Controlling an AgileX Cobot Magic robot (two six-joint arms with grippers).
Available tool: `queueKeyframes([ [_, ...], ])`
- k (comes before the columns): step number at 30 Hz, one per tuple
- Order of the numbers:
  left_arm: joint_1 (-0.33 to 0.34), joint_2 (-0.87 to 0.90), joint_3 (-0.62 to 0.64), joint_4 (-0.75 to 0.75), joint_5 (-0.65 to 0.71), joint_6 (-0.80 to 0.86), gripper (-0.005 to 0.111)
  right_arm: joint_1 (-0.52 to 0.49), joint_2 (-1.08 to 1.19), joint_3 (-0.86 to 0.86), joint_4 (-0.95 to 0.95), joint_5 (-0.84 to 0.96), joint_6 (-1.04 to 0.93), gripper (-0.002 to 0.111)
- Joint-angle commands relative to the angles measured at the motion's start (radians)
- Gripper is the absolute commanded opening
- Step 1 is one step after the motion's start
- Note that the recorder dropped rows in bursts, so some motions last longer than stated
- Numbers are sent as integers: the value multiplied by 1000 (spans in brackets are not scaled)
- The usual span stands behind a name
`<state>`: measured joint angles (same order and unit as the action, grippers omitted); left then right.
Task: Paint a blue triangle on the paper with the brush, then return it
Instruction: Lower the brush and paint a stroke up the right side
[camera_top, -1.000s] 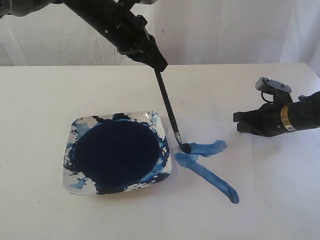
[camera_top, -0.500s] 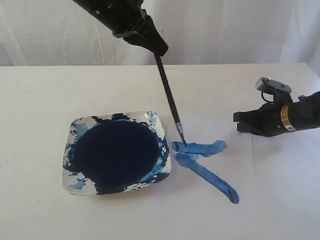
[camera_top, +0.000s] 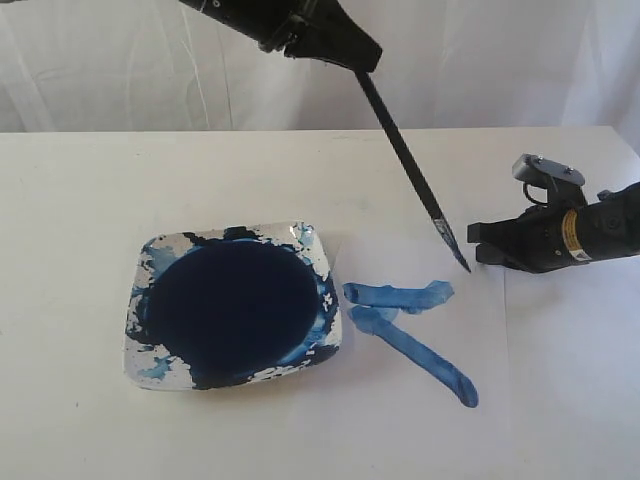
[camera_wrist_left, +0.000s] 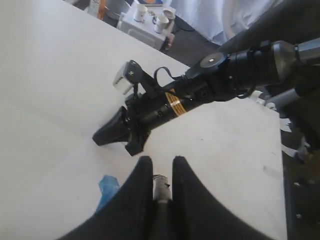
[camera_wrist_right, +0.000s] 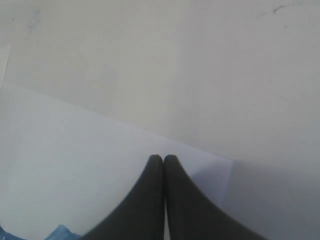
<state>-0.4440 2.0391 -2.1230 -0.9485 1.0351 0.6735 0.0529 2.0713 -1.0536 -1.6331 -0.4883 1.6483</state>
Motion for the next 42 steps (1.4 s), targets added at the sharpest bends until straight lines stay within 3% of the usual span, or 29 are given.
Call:
queueKeyframes([
  [1, 0, 33, 5, -43, 94, 7, 0, -3, 13, 7, -21, 99, 1, 0],
  [20, -28, 45, 12, 23, 154, -5, 0, -3, 13, 7, -21, 100, -14, 0],
  [29, -56, 47, 121, 23, 74, 37, 0, -3, 13, 7, -21, 98, -14, 0],
  [42, -56, 69, 128, -56, 56, 37, 0, -3, 13, 7, -19, 102, -14, 0],
])
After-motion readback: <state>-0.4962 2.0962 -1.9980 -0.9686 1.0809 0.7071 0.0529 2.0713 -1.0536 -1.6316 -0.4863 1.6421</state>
